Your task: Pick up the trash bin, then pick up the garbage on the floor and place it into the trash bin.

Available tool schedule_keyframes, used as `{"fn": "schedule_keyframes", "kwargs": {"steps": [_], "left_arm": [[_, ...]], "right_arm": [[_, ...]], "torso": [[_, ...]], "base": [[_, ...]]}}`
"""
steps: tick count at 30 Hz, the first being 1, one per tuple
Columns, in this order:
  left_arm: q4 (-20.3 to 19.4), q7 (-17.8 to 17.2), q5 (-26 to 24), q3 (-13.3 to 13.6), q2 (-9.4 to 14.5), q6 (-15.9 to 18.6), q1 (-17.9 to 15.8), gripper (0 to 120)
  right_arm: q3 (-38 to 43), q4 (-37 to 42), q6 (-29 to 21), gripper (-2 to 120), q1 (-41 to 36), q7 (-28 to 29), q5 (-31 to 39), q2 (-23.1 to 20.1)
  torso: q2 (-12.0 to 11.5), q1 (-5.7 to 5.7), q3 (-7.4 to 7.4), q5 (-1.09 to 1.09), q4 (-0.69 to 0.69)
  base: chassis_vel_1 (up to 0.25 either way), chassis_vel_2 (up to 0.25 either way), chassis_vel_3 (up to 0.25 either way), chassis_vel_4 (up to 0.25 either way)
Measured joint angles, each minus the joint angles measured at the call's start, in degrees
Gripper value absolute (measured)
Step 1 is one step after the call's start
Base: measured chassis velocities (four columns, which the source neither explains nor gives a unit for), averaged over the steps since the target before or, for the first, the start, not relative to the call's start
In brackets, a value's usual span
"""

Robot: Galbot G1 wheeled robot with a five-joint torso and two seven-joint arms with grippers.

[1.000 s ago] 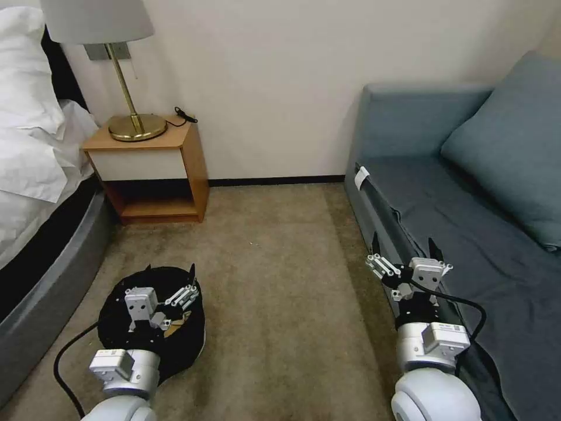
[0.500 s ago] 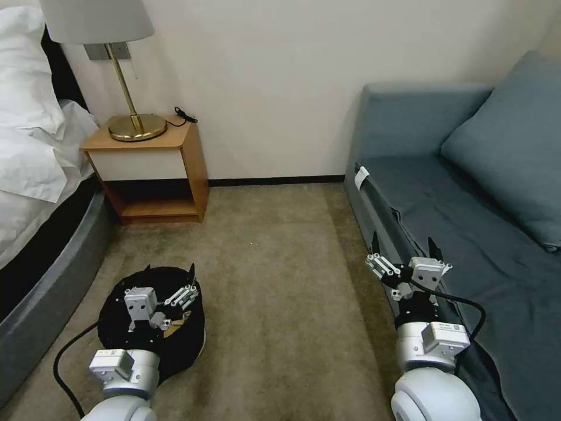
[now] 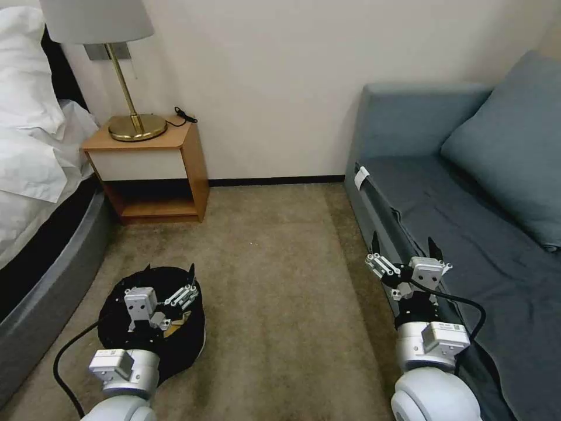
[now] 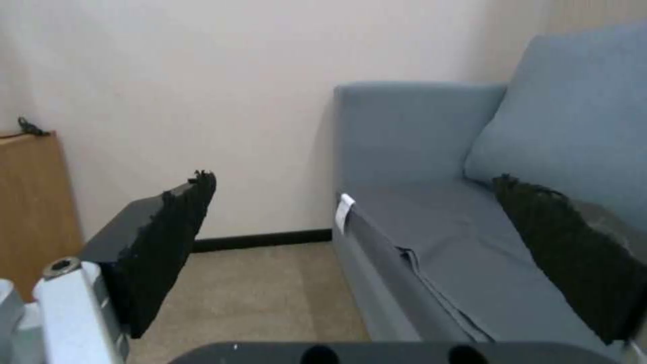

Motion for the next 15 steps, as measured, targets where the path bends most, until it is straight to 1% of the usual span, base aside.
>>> {"fn": "schedule_keyframes", "kwargs": {"steps": [15], "left_arm": [[0.05,0.00,0.00,0.00,0.00,0.03,0.00,100]], "right_arm": [[0.00,0.00,-0.04,100,0.01,0.02,0.01,0.00]], "torso": [[0.00,0.00,0.00,0.00,0.00]], "base": [[0.000,0.000,0.000,0.000]]}}
